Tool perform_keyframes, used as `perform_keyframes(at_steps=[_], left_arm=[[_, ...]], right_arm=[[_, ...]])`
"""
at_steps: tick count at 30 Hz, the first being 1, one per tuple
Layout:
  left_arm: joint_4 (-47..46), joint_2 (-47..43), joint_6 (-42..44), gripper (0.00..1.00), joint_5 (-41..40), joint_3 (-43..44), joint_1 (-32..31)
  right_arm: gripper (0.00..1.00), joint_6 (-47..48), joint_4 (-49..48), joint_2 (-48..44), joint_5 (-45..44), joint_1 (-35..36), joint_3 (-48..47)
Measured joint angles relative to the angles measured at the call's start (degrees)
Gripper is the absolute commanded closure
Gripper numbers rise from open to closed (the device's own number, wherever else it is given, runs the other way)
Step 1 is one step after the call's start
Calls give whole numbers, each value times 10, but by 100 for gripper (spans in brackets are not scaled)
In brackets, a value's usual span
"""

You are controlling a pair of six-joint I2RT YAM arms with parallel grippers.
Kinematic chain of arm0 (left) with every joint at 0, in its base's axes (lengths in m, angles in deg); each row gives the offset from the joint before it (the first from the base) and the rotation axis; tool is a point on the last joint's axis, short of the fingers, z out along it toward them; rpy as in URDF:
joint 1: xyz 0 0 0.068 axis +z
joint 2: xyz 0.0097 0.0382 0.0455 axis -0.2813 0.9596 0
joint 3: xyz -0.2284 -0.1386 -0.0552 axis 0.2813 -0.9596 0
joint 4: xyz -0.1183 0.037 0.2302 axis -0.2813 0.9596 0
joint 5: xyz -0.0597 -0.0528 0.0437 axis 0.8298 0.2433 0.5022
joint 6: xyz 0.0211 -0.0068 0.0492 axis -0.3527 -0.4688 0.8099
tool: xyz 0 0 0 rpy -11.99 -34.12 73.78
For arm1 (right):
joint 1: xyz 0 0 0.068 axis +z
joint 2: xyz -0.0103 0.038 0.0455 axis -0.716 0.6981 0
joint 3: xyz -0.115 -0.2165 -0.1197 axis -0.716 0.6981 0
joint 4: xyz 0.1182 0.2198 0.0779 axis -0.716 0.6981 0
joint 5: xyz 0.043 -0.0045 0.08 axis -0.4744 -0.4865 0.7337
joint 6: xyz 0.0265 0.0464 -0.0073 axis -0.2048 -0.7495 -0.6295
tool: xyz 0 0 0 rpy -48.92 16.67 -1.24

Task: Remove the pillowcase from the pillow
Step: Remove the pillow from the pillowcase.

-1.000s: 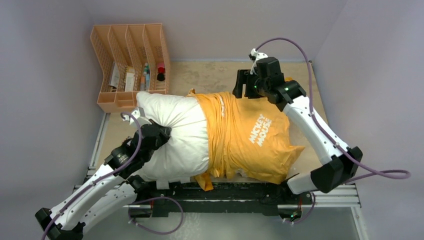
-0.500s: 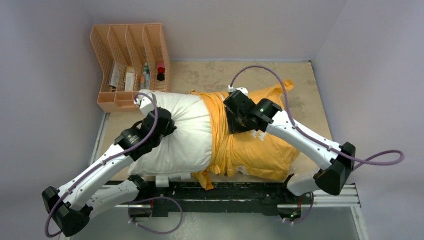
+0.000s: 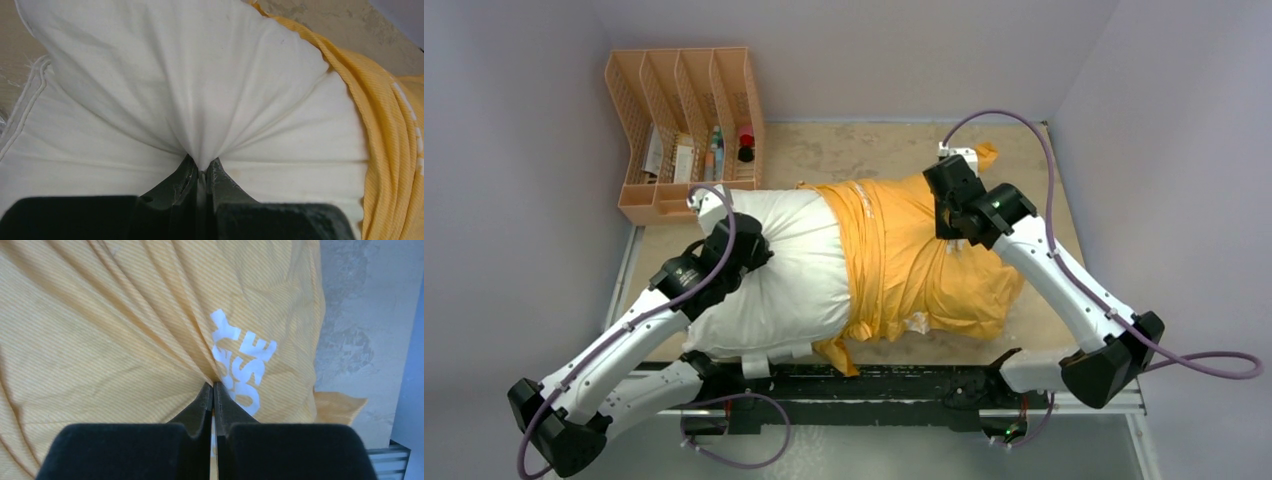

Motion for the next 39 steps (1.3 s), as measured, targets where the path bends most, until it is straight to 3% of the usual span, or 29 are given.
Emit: perform_keyframes(at_steps=[4, 6, 7, 9, 15, 16, 17, 19, 20, 24, 27, 31, 35, 39], left_arm=[[1, 0, 11, 100, 35, 0, 38], [5, 6, 16, 100, 54, 6, 57], [7, 11, 16, 100, 60, 10, 64], [10, 25, 15, 100, 73, 22, 73], [1, 47, 10, 100, 96, 31, 83], [1, 47, 10, 100, 96, 31, 83], [0, 47, 10, 100, 98, 31, 83], [-1, 48, 10, 100, 101, 31, 84], [-1, 48, 11, 100, 103, 31, 83], [9, 64, 18, 100, 110, 53, 85], [25, 83, 37, 100, 147, 76, 125], [36, 78, 65, 100, 201, 79, 200], [51, 63, 90, 100, 242, 79, 245], [54, 61, 101, 100, 263, 79, 250]], right_arm=[[97, 15, 12, 15, 23, 1, -30], [75, 16, 25, 21, 40, 4, -58], [56, 15, 27, 19, 48, 6, -63], [38, 10, 33, 0, 68, 11, -61], [26, -20, 36, -132, 166, 14, 42], [26, -30, 35, -147, 177, 18, 70], [34, -38, 33, -157, 182, 23, 99], [82, -55, 28, -154, 175, 33, 150], [100, -72, 26, -136, 155, 39, 169], [100, -163, 12, -65, 65, 51, 177], [100, -178, -33, -115, 3, 44, 180], [100, -151, -126, -196, -49, -31, 181], [100, -120, -178, -214, -40, -92, 205], [100, -100, -189, -189, 15, -140, 215]])
